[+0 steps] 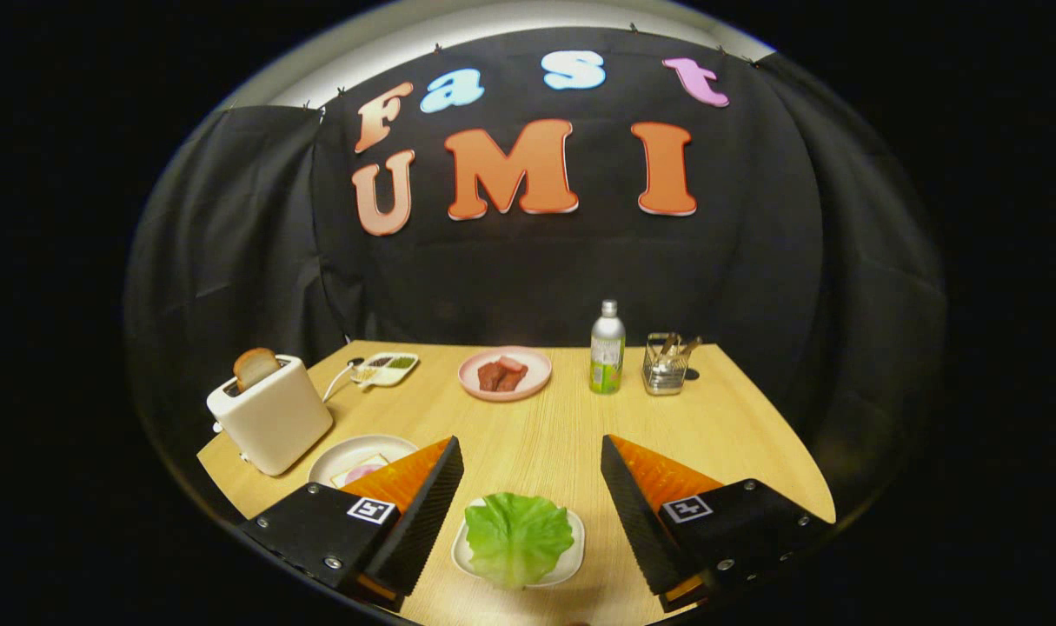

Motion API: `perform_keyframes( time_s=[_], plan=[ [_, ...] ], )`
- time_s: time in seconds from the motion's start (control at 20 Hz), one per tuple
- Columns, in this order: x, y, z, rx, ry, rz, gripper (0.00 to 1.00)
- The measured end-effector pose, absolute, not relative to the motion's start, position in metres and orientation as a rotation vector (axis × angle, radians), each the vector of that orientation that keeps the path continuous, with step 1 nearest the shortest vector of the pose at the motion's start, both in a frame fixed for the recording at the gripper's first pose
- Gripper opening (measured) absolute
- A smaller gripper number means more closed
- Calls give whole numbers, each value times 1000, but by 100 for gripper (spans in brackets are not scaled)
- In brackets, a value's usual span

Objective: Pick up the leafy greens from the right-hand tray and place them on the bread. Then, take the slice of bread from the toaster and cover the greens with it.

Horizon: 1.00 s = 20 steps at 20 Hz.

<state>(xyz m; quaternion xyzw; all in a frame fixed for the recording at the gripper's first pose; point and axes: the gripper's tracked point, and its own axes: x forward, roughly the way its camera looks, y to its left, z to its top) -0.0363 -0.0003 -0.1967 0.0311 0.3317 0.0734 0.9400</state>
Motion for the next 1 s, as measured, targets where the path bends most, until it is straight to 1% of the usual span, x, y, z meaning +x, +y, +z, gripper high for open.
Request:
perform_keyframes(
  time_s=[0.4,0.75,1.0],
  plan=[
    [-70,22,-279,35,1034,223,96],
    [-83,27,-315,18,1238,230,95],
    [-93,25,-343,-63,1334,217,93]
  ],
)
